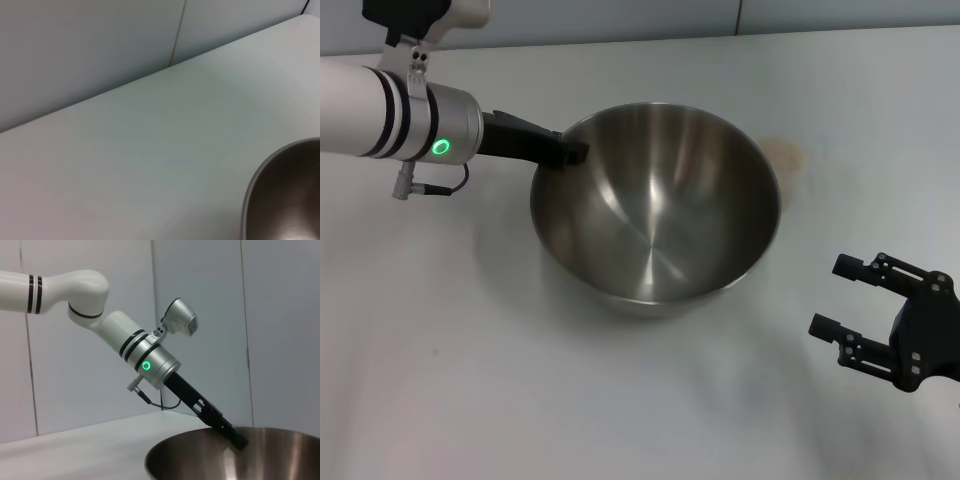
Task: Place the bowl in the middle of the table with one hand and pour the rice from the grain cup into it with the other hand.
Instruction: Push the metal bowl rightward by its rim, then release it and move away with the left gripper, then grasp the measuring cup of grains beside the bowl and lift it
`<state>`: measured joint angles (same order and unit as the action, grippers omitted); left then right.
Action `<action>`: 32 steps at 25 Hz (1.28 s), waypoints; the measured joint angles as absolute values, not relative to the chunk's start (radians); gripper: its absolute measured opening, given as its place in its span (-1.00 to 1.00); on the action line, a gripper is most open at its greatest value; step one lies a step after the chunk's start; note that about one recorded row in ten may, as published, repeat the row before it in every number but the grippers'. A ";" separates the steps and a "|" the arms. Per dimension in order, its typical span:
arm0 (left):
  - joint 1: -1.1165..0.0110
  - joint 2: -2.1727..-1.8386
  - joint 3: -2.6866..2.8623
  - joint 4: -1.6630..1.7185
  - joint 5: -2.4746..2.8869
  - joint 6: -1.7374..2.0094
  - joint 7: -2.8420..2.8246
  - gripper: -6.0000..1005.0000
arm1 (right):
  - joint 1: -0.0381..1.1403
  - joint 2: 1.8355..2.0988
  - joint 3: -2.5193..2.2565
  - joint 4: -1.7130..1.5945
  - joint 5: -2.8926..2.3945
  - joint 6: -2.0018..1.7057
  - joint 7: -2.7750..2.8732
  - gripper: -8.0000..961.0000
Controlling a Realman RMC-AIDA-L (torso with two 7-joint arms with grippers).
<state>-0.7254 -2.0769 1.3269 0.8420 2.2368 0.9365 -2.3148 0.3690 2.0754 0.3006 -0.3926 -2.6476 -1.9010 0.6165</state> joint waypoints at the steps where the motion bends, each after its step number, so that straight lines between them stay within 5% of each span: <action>1: -0.725 -2.077 1.327 0.842 2.236 0.936 -2.314 -0.60 | 0.369 2.075 0.301 -0.393 -2.648 -1.901 0.617 0.48; 16: -0.720 -2.076 1.318 0.845 2.211 0.933 -2.313 0.48 | 0.371 2.076 0.301 -0.395 -2.647 -1.896 0.617 0.48; 26: -0.685 -2.073 1.315 0.885 2.174 0.888 -2.317 0.66 | 0.371 2.075 0.301 -0.396 -2.643 -1.894 0.617 0.48; 32: -0.479 -2.066 1.281 1.115 1.941 0.868 -2.195 0.66 | 0.382 2.073 0.301 -0.397 -2.641 -1.889 0.617 0.48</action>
<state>-0.4792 -2.0663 1.2812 1.1153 1.9414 0.8677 -2.1954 0.3823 2.0728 0.3007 -0.3972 -2.6414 -1.8886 0.6167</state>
